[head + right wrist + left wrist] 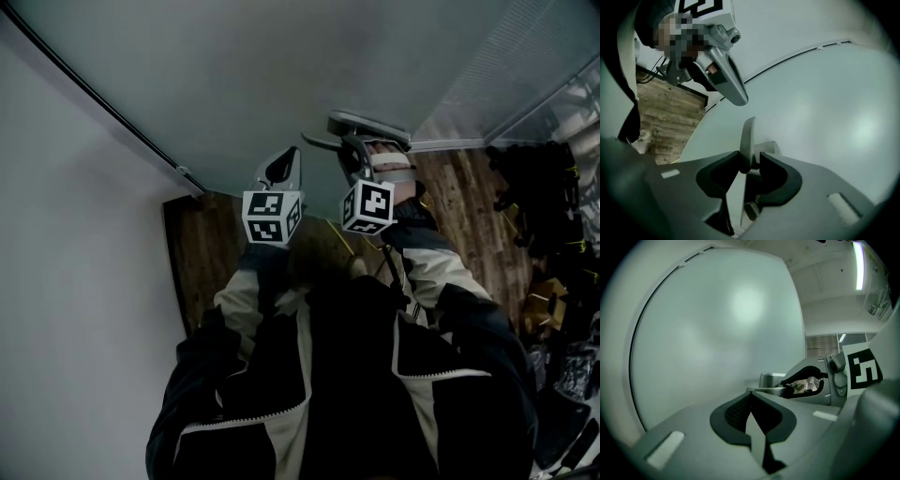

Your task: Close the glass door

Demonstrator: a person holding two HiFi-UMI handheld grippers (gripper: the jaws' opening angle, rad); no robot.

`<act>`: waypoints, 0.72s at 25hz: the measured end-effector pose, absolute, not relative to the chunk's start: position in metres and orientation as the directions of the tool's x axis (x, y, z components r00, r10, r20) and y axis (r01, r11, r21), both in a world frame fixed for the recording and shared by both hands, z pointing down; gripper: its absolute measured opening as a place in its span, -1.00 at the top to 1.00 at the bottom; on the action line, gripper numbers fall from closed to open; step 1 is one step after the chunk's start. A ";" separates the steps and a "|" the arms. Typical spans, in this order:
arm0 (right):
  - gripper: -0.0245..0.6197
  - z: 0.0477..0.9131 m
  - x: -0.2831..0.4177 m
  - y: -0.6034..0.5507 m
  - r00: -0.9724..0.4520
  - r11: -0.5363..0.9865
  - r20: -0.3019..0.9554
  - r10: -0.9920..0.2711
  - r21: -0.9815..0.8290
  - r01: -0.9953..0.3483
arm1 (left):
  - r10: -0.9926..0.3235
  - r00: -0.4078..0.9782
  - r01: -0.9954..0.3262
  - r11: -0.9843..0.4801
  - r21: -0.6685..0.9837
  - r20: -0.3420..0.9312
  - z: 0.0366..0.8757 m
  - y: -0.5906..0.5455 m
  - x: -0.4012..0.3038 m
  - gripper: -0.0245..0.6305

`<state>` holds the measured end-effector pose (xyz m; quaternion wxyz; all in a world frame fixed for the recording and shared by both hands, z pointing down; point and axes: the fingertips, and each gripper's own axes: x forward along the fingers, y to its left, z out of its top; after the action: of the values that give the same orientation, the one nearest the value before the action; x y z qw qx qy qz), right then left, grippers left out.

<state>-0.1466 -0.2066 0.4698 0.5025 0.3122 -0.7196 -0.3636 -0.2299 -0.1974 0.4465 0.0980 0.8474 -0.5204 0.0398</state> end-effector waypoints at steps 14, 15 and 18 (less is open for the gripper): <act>0.47 0.476 -0.130 -0.242 -0.254 0.462 0.434 -0.864 0.885 -0.056 | -0.879 0.449 -0.893 -0.438 0.102 0.158 0.443 -0.213 -0.231 0.92; 0.48 0.477 -0.131 -0.246 -0.253 0.453 0.428 -0.868 0.890 -0.050 | -0.880 0.448 -0.894 -0.437 0.100 0.157 0.444 -0.215 -0.232 0.92; 0.48 0.477 -0.135 -0.253 -0.256 0.435 0.412 -0.874 0.899 -0.039 | -0.883 0.443 -0.896 -0.433 0.098 0.154 0.445 -0.216 -0.236 0.92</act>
<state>-0.1355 -0.2531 0.4768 0.5084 0.3370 -0.6777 -0.4108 -0.2361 -0.2158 0.4454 0.0826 0.8455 -0.5260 0.0395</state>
